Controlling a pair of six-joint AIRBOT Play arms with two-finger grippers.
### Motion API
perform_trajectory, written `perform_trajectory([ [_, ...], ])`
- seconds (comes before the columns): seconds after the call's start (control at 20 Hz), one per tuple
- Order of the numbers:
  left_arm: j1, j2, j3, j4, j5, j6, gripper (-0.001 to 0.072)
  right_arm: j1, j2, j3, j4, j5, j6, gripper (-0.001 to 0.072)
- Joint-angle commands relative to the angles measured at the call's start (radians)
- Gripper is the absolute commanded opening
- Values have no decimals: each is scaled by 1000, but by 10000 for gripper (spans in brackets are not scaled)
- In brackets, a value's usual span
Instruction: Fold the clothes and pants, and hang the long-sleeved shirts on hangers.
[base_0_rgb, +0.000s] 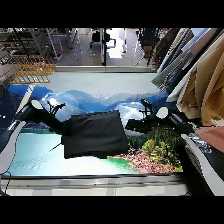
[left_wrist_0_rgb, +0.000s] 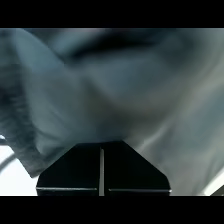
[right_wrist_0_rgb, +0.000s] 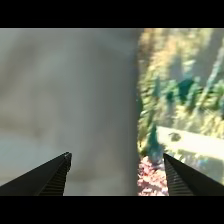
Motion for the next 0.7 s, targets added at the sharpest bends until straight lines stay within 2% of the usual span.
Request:
perform_trajectory([
  [0.0, 1, -65, 1, 48, 23, -23, 14, -117, -112, -34, 290, 12, -249, 653],
  [0.1, -2, -77, 1, 47, 26, -23, 14, -131, -197, -27, 451, 78, -432, 654],
  [0.2, -6, -77, 1, 48, 25, -22, 14, -122, -278, 0, 553, 135, -534, 662],
  [0.25, -6, -77, 1, 47, 24, -22, 14, -114, -315, 20, 575, 154, -550, 693],
  [0.4, -6, -77, 1, 47, 18, -23, 14, -77, -401, 86, 578, 238, -553, 693],
  [0.55, -7, -77, 1, 47, 17, -23, 14, 2, -444, 129, 590, 257, -550, 690],
  [0.6, -7, -77, 1, 46, 16, -23, 14, 34, -449, 142, 601, 258, -550, 663],
  [0.65, -7, -77, 1, 46, 12, -23, 14, 64, -449, 158, 603, 254, -551, 541],
])
